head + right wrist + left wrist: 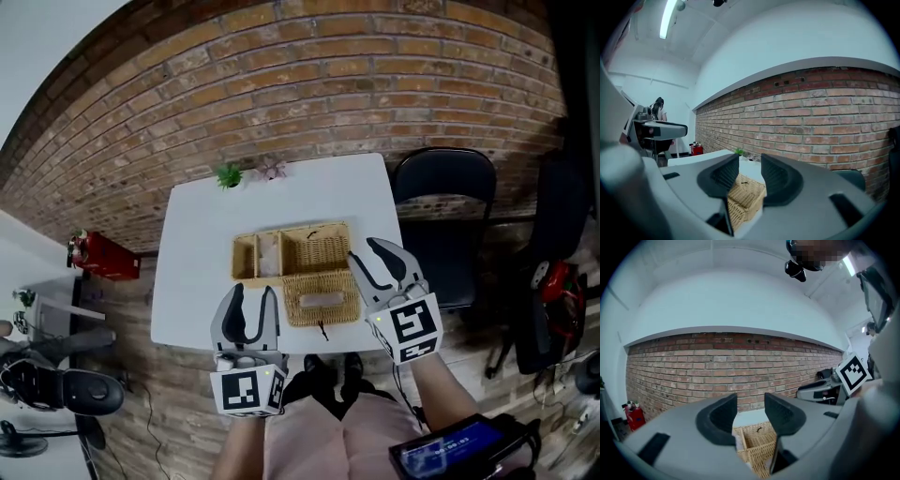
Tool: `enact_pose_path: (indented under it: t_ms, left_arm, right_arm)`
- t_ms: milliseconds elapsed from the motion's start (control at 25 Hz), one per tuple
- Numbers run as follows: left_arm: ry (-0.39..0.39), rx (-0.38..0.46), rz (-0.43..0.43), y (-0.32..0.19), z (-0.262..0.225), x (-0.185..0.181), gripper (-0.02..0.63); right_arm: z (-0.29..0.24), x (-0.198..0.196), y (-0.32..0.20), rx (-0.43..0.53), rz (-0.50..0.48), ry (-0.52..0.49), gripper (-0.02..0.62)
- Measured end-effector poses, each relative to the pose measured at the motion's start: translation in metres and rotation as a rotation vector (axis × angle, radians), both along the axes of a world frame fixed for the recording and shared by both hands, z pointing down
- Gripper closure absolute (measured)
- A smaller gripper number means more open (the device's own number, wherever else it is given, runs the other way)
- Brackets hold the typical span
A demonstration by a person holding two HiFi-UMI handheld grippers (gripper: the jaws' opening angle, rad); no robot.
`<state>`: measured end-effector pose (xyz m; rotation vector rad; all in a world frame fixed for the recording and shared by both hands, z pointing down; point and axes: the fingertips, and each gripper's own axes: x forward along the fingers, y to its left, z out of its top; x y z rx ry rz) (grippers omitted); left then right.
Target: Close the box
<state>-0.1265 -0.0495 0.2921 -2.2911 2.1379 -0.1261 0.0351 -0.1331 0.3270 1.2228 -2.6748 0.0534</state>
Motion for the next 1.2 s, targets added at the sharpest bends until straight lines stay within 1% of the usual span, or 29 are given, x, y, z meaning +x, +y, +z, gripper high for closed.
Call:
enact_pose_path:
  t_ms: [200,400,640,800,1000,1080,1200]
  left_arm:
    - [0.016,-0.030,0.012,-0.008,0.012,-0.004,0.416]
    - [0.038,-0.078,0.057,-0.013,0.041,-0.003,0.410]
    - [0.071,-0.179,0.105,-0.012,0.093,0.003,0.408]
    - [0.106,-0.242,0.124,-0.008,0.132,0.006,0.395]
    - [0.144,-0.334,0.148,0.003,0.174,0.011,0.368]
    - [0.155,-0.358,0.152,0.005,0.187,0.013,0.365]
    - [0.167,-0.380,0.162,0.006,0.203,0.013,0.356]
  right_arm:
    - [0.008,-0.005,-0.005,-0.019,-0.009,0.014,0.446]
    - [0.036,-0.010,-0.002,-0.077,-0.012,0.050,0.445]
    - [0.085,-0.006,0.012,-0.177,-0.014,0.093,0.442]
    - [0.117,-0.003,0.027,-0.222,-0.034,0.111,0.429]
    - [0.161,0.001,0.055,-0.336,-0.040,0.129,0.405]
    - [0.175,0.001,0.062,-0.369,-0.047,0.135,0.392]
    - [0.188,-0.002,0.065,-0.392,-0.050,0.116,0.391]
